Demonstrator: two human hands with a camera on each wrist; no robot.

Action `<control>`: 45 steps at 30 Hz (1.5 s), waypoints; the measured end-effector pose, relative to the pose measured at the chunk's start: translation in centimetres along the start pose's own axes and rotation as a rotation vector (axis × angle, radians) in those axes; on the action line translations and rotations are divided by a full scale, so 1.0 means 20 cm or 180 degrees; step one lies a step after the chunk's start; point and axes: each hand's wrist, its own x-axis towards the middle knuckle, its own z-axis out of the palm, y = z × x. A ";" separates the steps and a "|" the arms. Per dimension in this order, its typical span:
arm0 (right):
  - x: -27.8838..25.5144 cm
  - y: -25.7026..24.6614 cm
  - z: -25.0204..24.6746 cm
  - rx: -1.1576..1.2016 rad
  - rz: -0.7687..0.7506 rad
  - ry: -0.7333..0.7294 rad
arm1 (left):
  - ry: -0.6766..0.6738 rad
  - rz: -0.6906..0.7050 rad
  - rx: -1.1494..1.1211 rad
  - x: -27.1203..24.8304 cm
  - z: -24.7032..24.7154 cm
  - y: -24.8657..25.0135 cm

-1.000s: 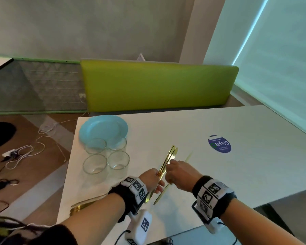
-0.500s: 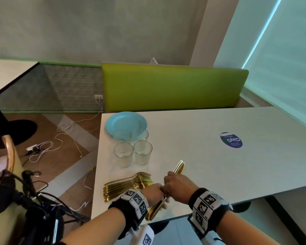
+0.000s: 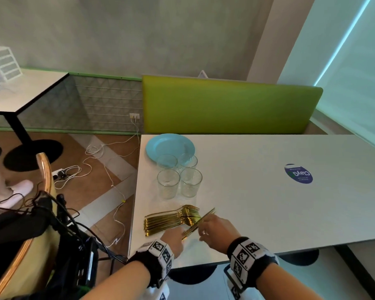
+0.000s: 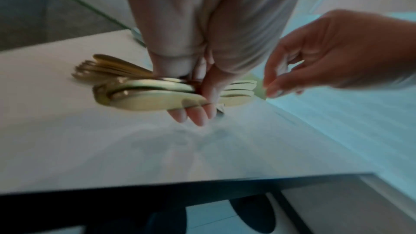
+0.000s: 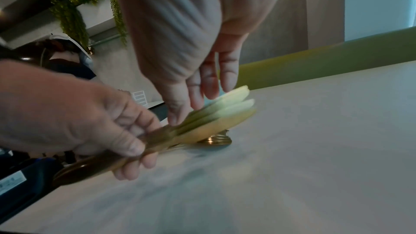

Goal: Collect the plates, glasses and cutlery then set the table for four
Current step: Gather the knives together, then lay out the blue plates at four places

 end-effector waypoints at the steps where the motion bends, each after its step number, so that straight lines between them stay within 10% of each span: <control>1: 0.00 0.01 -0.01 0.0019 0.0082 -0.0002 | 0.0039 -0.0025 0.0204 0.00 0.00 -0.04; 14: -0.14 0.16 -0.02 -0.0008 0.0658 0.0168 | 0.0386 0.0700 0.1446 -0.01 0.05 -0.23; 36: -0.24 0.19 -0.06 -0.0018 0.1020 0.0163 | 0.0217 0.0123 0.1456 0.04 -0.04 -0.18; 45: -0.21 0.23 -0.10 -0.0008 0.1158 0.0110 | 0.0323 0.0523 0.1608 0.06 -0.08 -0.17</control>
